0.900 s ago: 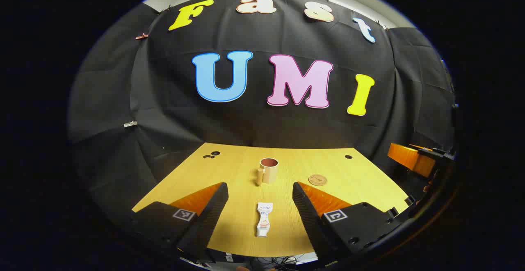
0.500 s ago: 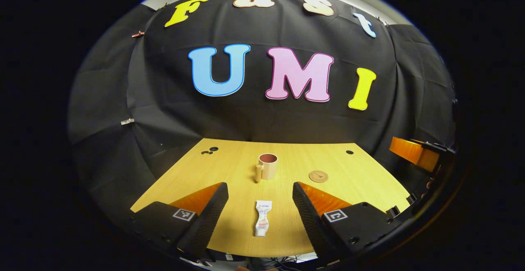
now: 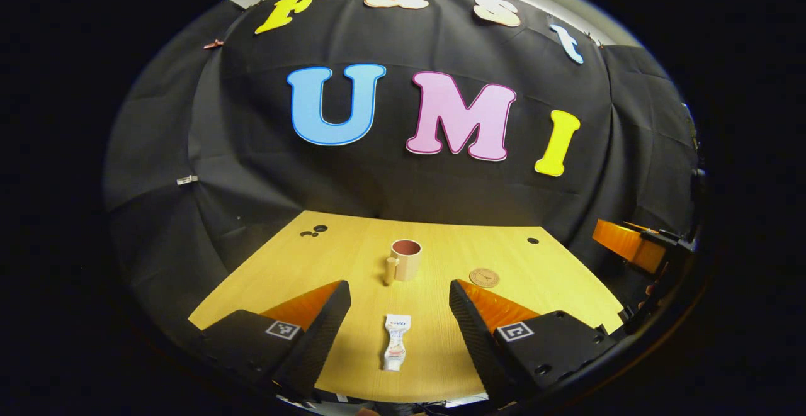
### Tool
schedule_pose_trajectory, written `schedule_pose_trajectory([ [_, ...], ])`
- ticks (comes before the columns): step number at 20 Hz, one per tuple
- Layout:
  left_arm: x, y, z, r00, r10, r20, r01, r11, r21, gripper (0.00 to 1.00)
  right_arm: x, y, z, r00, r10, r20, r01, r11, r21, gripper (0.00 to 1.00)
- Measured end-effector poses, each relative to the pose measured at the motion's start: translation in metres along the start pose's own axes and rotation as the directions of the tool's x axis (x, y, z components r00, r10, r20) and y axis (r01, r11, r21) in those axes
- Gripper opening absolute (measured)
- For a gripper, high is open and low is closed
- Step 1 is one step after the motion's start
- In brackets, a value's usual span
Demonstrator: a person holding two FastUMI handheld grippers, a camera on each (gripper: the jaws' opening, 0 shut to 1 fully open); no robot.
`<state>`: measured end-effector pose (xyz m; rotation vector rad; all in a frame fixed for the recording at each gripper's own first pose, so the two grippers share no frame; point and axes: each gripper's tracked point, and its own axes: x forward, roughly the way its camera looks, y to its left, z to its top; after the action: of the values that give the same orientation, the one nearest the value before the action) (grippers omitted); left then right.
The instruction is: Put the toothbrush and toothpaste on the desktop into the cup, then pick up the cup and place it on the coaster on the desktop.
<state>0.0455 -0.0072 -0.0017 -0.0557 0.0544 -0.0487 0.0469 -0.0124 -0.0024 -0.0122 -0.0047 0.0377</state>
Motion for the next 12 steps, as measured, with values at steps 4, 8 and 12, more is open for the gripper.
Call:
schedule_pose_trajectory([
  [4, 0.015, 0.008, -0.003, 1.0, 0.015, -0.018, -0.015, 1.0, -0.008, 0.97, 0.01, -0.004, 0.008, 1.0, 0.009, 0.016, -0.009, 1.0, 0.019, 0.98],
  [8, 0.024, 0.012, -0.015, 0.999, 0.005, -0.053, -0.006, 1.0, -0.03, 0.97, 0.018, -0.01, 0.008, 1.0, 0.015, 0.012, -0.015, 1.0, 0.023, 0.98],
  [12, 0.037, 0.017, -0.033, 0.995, 0.011, -0.095, -0.013, 1.0, -0.025, 0.97, 0.029, -0.016, 0.009, 1.0, 0.025, 0.015, -0.026, 0.999, 0.019, 0.98],
])
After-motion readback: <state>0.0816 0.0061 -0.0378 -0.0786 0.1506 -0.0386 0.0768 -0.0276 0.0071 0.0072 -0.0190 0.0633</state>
